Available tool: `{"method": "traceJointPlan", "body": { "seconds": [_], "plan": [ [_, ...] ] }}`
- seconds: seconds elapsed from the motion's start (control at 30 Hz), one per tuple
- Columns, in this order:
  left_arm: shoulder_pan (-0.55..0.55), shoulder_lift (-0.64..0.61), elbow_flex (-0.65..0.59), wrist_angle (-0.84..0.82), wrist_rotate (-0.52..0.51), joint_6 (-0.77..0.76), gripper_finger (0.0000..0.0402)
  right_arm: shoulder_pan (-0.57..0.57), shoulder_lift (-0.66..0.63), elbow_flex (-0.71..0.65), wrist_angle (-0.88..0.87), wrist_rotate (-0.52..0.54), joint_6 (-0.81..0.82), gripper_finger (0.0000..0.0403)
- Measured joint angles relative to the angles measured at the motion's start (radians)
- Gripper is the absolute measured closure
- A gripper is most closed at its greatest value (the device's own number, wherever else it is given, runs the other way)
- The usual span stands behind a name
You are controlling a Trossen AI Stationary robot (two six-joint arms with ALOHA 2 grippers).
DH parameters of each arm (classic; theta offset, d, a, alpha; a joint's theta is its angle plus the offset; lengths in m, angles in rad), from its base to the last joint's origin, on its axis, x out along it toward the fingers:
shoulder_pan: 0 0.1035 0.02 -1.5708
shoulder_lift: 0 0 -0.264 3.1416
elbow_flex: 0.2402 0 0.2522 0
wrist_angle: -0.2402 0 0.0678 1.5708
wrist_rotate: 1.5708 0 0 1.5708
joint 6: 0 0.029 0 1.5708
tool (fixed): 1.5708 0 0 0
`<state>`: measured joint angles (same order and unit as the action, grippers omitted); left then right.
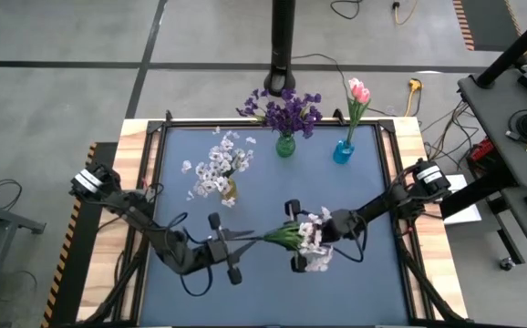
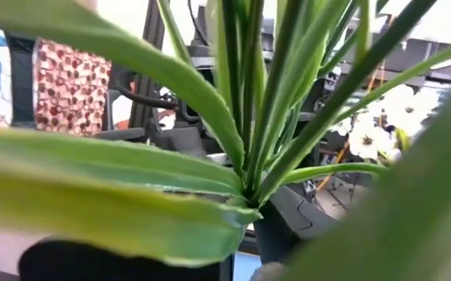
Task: Sort flowers into vase by color
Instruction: Put the white flowers into the yellow vase
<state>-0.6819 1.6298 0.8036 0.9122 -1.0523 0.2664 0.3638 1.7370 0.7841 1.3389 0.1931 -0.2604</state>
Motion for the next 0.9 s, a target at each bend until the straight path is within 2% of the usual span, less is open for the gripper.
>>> {"method": "traceJointPlan", "body": {
  "seconds": [0.2, 0.37, 0.57, 0.8, 0.9],
  "plan": [
    [-0.024, -0.034, 0.0, -0.165, -0.01, -0.115, 0.0218, 0.0, -0.006, 0.0, -0.058, 0.053, 0.011, 0.0382],
    [-0.048, -0.075, 0.0, -0.348, -0.012, -0.249, 0.0179, -0.003, -0.053, 0.002, -0.224, 0.097, 0.065, 0.0382],
    [-0.082, -0.123, 0.002, -0.485, -0.011, -0.32, 0.0174, -0.021, -0.143, 0.045, -0.573, 0.132, 0.177, 0.0382],
    [-0.098, -0.199, 0.003, -0.603, -0.011, -0.321, 0.018, -0.06, -0.219, 0.161, -1.092, 0.149, 0.32, 0.0383],
    [-0.098, -0.237, 0.004, -0.653, -0.005, -0.325, 0.0185, -0.067, -0.224, 0.208, -1.225, 0.151, 0.34, 0.0383]
  ]
}}
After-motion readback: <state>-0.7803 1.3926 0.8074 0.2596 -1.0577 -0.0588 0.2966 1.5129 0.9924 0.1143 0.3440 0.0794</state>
